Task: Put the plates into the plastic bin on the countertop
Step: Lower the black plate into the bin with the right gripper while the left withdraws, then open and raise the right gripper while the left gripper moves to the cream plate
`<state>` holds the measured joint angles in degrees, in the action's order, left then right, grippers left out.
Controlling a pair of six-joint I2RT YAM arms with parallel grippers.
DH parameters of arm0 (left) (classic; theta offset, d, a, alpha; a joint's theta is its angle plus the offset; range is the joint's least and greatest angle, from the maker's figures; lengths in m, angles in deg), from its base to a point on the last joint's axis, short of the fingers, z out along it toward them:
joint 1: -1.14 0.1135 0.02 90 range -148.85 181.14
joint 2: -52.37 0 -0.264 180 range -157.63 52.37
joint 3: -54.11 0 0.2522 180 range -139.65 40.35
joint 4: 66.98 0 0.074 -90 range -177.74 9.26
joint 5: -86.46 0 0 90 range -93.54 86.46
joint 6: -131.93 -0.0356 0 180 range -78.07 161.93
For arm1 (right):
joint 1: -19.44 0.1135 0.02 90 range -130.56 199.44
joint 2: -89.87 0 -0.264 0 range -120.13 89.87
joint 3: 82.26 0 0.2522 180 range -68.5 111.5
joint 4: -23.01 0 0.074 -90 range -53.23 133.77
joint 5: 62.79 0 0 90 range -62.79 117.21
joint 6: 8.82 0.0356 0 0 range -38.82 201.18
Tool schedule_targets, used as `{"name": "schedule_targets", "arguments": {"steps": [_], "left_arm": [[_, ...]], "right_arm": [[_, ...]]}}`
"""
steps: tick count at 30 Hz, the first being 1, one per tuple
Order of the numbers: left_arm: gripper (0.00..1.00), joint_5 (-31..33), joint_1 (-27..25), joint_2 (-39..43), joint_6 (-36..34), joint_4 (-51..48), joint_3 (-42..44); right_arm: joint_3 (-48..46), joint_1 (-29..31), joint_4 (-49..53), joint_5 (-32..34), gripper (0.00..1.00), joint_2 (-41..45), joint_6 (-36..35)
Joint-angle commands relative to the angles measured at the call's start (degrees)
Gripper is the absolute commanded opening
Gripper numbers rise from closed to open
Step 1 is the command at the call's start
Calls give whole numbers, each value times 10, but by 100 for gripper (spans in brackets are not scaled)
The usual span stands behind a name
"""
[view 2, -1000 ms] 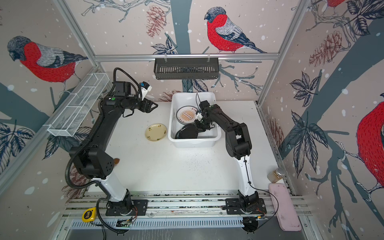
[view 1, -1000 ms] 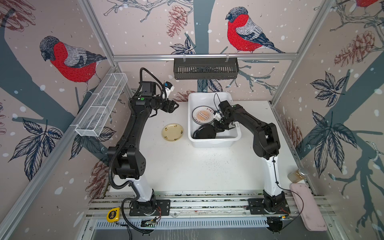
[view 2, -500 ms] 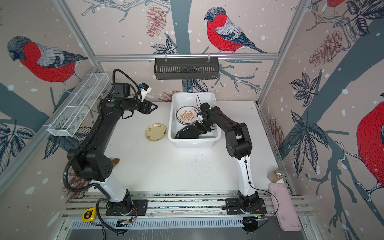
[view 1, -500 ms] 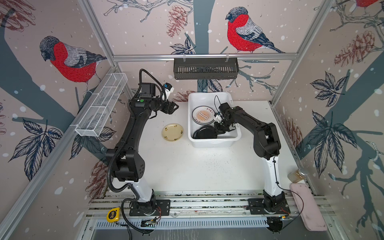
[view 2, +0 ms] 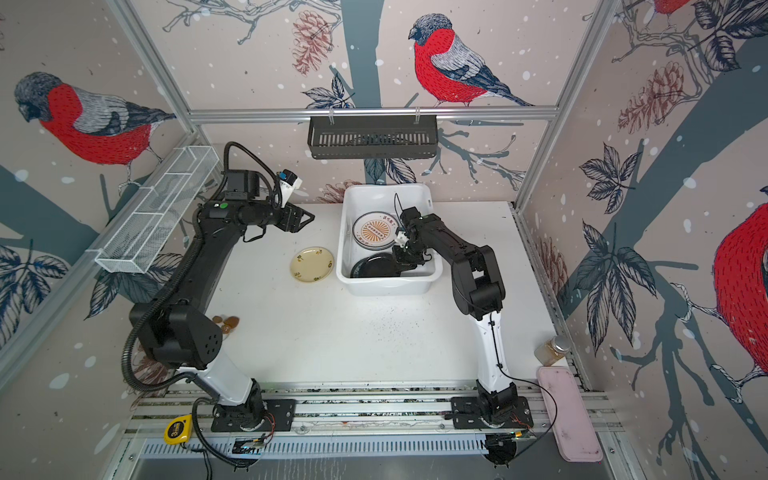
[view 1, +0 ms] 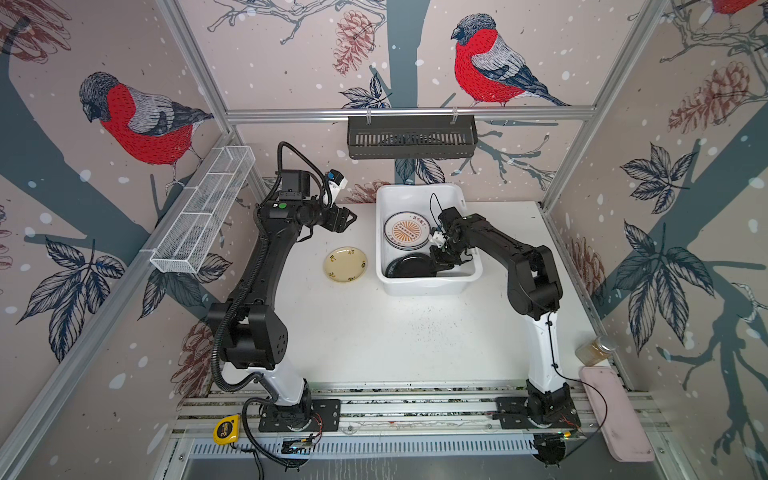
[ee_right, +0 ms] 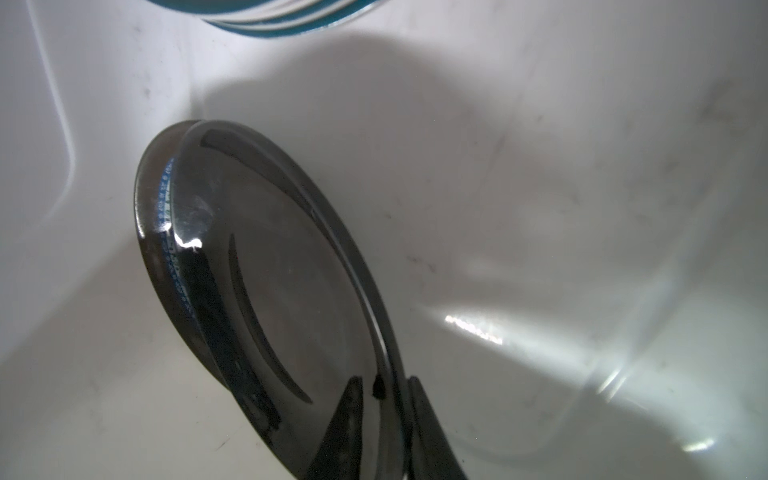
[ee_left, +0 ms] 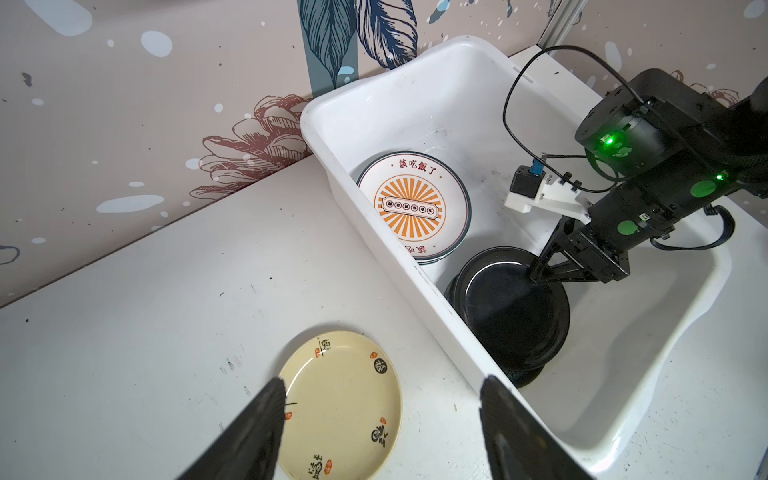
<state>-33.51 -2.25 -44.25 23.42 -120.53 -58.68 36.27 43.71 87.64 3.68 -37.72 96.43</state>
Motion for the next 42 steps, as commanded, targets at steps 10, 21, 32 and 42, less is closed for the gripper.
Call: {"name": "schedule_targets", "arguments": {"steps": [10,21,32,42], "left_arm": [[73,-14,2,11,-5,25,12],[75,-8,5,16,0,33,34],[78,18,9,14,31,43,73],[76,49,19,-28,76,31,132]], "right_arm": [[-11,2,-5,16,25,15,6],[-5,0,-2,31,29,27,10],[50,-2,17,38,31,24,12],[93,-10,16,47,31,37,30]]}}
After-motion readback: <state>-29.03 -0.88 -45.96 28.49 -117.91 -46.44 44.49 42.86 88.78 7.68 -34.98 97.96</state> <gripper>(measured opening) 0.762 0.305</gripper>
